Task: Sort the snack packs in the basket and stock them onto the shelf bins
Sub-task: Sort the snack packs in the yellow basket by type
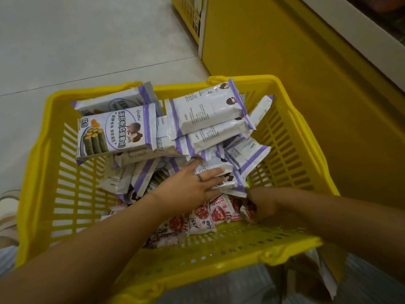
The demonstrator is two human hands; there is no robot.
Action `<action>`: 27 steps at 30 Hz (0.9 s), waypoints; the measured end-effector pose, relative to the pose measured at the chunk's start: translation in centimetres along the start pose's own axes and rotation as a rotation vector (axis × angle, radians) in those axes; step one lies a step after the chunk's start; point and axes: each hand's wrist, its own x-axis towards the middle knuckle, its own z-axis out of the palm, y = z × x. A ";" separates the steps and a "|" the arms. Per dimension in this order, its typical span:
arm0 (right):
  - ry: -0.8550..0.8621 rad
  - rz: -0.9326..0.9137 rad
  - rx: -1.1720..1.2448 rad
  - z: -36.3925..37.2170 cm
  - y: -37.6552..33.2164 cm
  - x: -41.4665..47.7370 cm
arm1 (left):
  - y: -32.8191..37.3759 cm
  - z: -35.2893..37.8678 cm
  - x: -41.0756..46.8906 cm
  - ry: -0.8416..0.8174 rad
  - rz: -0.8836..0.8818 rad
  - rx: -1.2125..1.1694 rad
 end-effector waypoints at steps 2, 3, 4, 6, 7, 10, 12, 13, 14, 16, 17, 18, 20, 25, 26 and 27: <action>0.016 0.009 -0.028 0.0 -0.1 -0.3 | 0.0 -0.1 -0.1 0.010 0.001 -0.006; 0.007 0.010 -0.080 -0.1 -0.2 -0.6 | 0.0 -0.2 -0.1 0.012 0.000 -0.009; 0.005 0.005 -0.139 0.0 -0.3 -0.9 | 0.0 -0.3 -0.2 0.003 0.000 -0.013; 0.024 0.000 -0.201 -0.1 -0.6 -2.1 | 0.2 -0.4 -0.4 -0.023 0.009 -0.017; 0.047 0.006 -0.210 -0.4 -0.7 -3.0 | 0.3 -0.4 -0.4 -0.034 0.011 -0.019; 0.101 -0.035 -0.193 -2.4 -0.4 -5.9 | 0.7 -1.0 -0.8 -0.027 -0.010 -0.090; 0.190 -0.135 -0.008 -3.6 -0.6 -7.3 | 1.2 -1.8 -1.1 0.056 -0.083 -0.308; 0.248 -0.196 0.169 -3.9 -1.0 -7.6 | 1.5 -2.3 -1.2 0.101 -0.145 -0.472; 0.287 -0.260 0.364 -3.9 -1.7 -7.9 | 1.8 -3.1 -1.4 0.129 -0.217 -0.653; 0.242 -0.369 0.661 -3.8 -3.4 -8.1 | 2.0 -4.5 -2.1 0.169 -0.325 -0.967; 0.176 -0.393 0.717 -3.6 -4.0 -7.9 | 1.8 -5.1 -2.6 0.181 -0.341 -1.032; 0.121 -0.398 0.703 -3.4 -4.4 -7.7 | 1.4 -5.5 -3.4 0.171 -0.336 -1.024; 0.083 -0.346 0.539 -2.9 -4.4 -7.0 | 0.2 -5.6 -5.3 0.060 -0.332 -0.902; -0.066 -0.106 0.092 -0.4 -3.5 -4.0 | -2.5 -4.4 -10.5 -0.488 -0.416 -0.712; -0.095 -0.081 0.099 -0.3 -3.5 -3.5 | -2.7 -4.2 -11.1 -0.587 -0.444 -0.674; -0.113 -0.069 0.134 -0.4 -3.5 -3.0 | -2.8 -4.1 -11.5 -0.654 -0.473 -0.636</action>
